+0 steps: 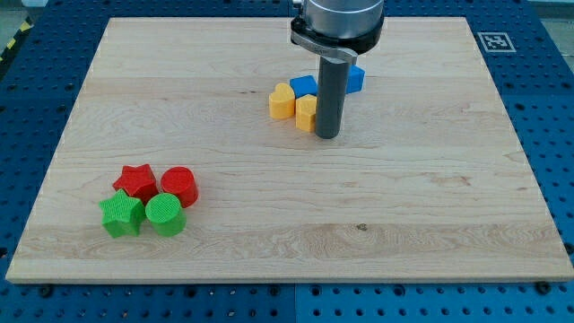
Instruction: Place the triangle at the top right of the hexagon
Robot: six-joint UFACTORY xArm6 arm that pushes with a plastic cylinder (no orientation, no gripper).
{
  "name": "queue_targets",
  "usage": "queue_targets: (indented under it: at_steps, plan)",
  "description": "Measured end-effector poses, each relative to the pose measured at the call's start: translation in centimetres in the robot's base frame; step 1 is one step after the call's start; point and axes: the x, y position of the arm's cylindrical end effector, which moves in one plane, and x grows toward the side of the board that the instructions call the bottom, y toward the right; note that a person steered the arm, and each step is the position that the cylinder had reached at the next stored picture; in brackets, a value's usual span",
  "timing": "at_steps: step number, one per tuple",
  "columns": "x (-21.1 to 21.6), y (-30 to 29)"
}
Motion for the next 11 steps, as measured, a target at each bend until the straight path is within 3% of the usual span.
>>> queue_targets:
  at_steps: [3,7,8,10,11]
  plan:
    - [-3.5,10.0]
    - [-12.3,-3.5]
    - [-12.3,1.0]
    - [-16.2,3.5]
    - [-11.5,6.5]
